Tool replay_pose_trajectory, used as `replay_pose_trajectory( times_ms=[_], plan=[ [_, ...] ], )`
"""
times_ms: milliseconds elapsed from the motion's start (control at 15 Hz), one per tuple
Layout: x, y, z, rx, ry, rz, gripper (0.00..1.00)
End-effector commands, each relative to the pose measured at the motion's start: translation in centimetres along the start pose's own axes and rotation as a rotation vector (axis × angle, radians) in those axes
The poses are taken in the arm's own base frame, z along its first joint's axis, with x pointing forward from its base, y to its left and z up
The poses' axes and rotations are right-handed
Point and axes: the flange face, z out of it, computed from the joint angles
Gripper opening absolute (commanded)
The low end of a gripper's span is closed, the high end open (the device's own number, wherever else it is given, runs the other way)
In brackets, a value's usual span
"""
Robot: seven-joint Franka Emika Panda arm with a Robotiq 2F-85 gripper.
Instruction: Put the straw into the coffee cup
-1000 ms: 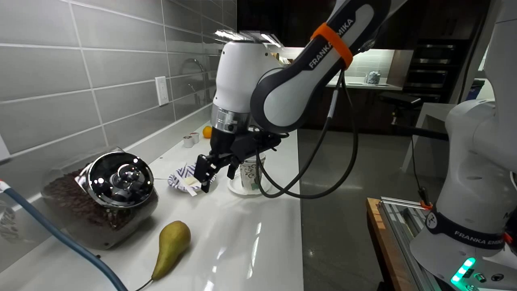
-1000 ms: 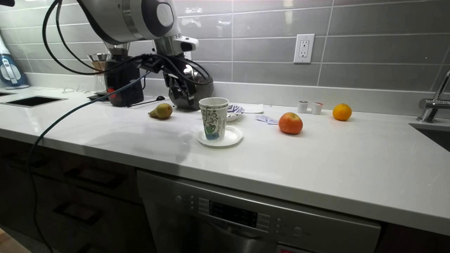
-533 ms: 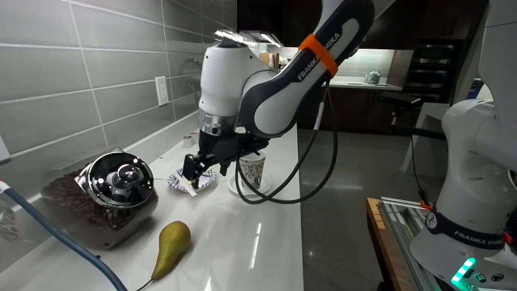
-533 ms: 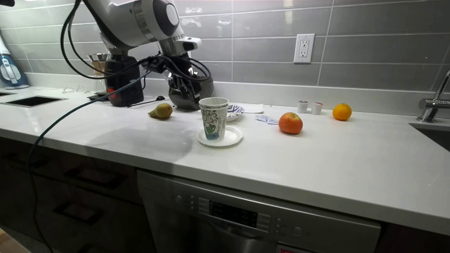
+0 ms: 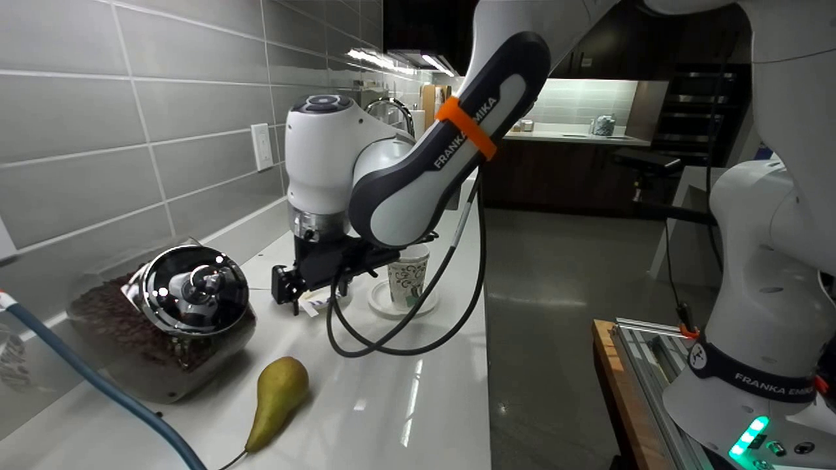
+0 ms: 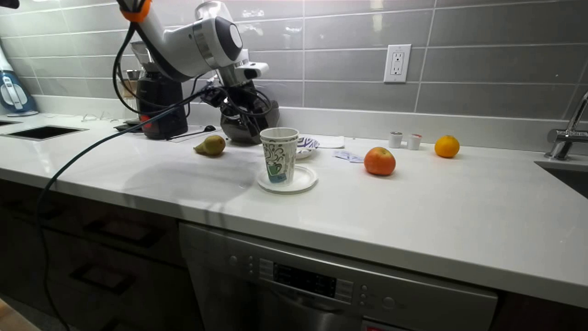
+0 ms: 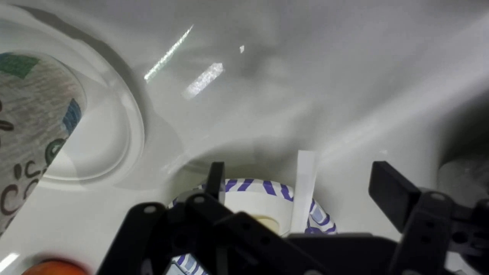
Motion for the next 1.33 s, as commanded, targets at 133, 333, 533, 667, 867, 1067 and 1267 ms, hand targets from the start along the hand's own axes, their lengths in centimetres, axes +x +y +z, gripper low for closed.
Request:
replay_pose_trajectory(
  times_ms=[133,333,533,667,867,1067,1267],
  plan=[
    [1.7,-1.9,1.6,-0.021,0.05,0.077,0.64],
    [1.8,-2.4,2.0,-0.021,0.057,0.091,0.42],
    [1.9,-2.7,2.2,-0.024,0.06,0.103,0.37],
    [1.9,-2.7,2.4,-0.027,0.062,0.107,0.39],
    [2.0,-2.6,2.5,-0.031,0.064,0.113,0.3],
    [2.4,-2.4,2.1,-0.027,0.072,0.123,0.03],
    [2.6,-2.4,1.4,-0.019,0.079,0.127,0.0]
  ],
)
